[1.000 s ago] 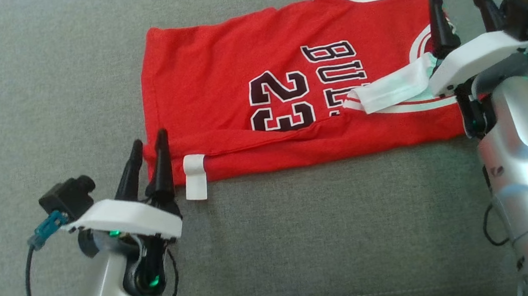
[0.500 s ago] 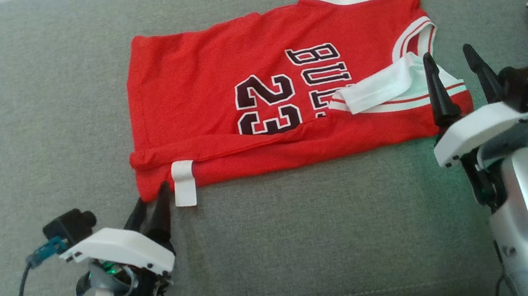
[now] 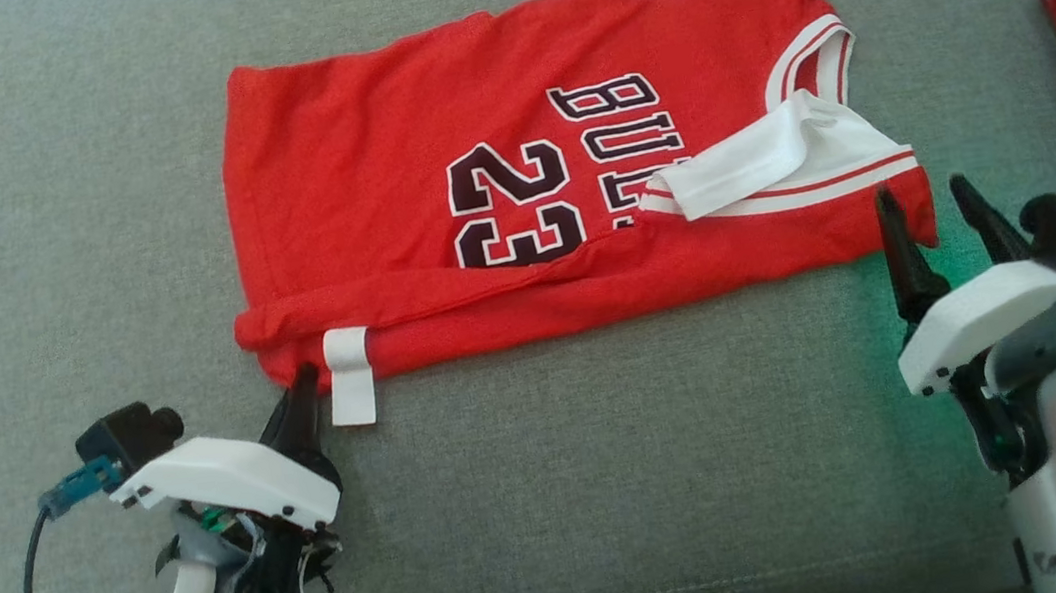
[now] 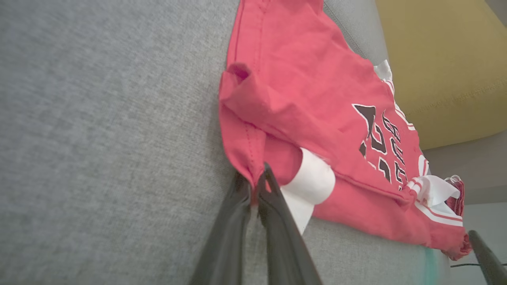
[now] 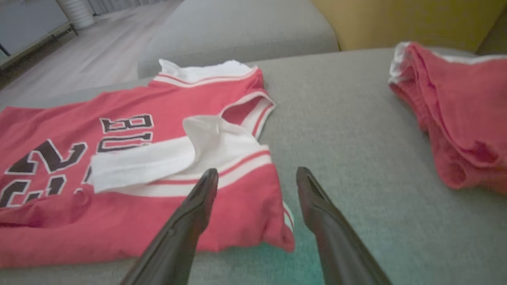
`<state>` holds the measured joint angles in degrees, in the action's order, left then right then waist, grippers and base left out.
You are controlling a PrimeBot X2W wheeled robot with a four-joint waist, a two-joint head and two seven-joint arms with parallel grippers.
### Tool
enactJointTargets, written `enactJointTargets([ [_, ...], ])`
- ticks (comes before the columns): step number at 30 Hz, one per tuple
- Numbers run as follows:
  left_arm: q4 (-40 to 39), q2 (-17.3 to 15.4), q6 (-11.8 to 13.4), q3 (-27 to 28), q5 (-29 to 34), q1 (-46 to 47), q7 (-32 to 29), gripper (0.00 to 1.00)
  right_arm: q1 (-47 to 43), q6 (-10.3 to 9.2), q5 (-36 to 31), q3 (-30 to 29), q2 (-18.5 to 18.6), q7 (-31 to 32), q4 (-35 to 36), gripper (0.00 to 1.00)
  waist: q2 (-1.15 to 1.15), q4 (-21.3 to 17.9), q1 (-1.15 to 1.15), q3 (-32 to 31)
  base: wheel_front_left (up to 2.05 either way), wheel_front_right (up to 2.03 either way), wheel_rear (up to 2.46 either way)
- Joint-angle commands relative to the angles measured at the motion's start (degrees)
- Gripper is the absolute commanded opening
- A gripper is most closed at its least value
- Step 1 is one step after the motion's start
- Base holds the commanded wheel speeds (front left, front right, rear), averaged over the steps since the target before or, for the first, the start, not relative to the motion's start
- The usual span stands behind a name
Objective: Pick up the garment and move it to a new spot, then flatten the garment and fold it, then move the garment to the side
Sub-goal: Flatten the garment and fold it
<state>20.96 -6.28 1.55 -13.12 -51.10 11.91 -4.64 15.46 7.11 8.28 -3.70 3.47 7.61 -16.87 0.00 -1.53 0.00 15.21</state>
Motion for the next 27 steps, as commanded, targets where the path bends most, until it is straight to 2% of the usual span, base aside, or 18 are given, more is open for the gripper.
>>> enactJointTargets([
  [1, -1.7, -0.5, 0.0, 1.5, -0.2, 1.1, 0.6, 0.0, 1.4, 0.37, -0.3, 0.6, -0.2, 0.3, 0.4, 1.0, 0.0, 0.4, 0.0, 0.0, 0.0, 0.0, 0.0],
  [11, -1.8, 0.3, -1.0, 0.9, -0.2, 1.6, 2.7, 0.0, 4.1, 0.37, 1.7, -1.8, -0.5, 3.1, -9.7, 1.0, 0.0, 2.3, 0.0, -0.3, 0.0, 0.0, 0.0],
  [12, -1.7, 0.4, -1.2, 0.9, -0.3, 1.6, 3.0, 0.0, 4.4, 0.37, 2.0, -1.8, -0.5, 3.0, -10.1, 0.93, 0.0, 2.4, 0.0, -0.4, 0.0, 0.0, 0.0],
  [13, -1.7, 0.4, -1.2, 0.9, -0.3, 1.6, 3.0, 0.0, 4.4, 0.37, 2.0, -1.8, -0.5, 3.0, -10.1, 0.93, 0.0, 2.4, 0.0, -0.4, 0.0, 0.0, 0.0],
  [15, -1.5, 0.5, -1.5, 0.8, -0.3, 1.6, 3.4, 0.0, 5.0, 0.37, 2.4, -1.7, -0.5, 2.7, -10.9, 0.48, 0.0, 2.4, 0.0, -0.6, 0.0, 0.0, 0.0],
  [16, -1.3, 0.5, -1.6, 0.8, -0.3, 1.6, 3.5, 0.0, 5.2, 0.37, 2.5, -1.7, -0.5, 2.7, -11.2, 0.36, 0.0, 2.3, 0.0, -0.7, 0.0, 0.0, 0.0],
  [17, -1.1, 0.5, -1.7, 0.8, -0.4, 1.6, 3.7, 0.0, 5.5, 0.37, 2.9, -1.6, -0.5, 2.5, -11.4, 0.0, 0.0, 2.3, 0.0, -0.8, 0.0, 0.0, 0.0],
  [27, -2.5, -0.5, -3.2, 0.3, 0.4, 3.9, 4.3, 0.0, 7.4, 0.37, 7.0, -0.9, 0.5, 4.6, -8.4, 0.0, 0.0, 1.9, 0.0, -2.1, 0.0, 0.0, 0.0],
])
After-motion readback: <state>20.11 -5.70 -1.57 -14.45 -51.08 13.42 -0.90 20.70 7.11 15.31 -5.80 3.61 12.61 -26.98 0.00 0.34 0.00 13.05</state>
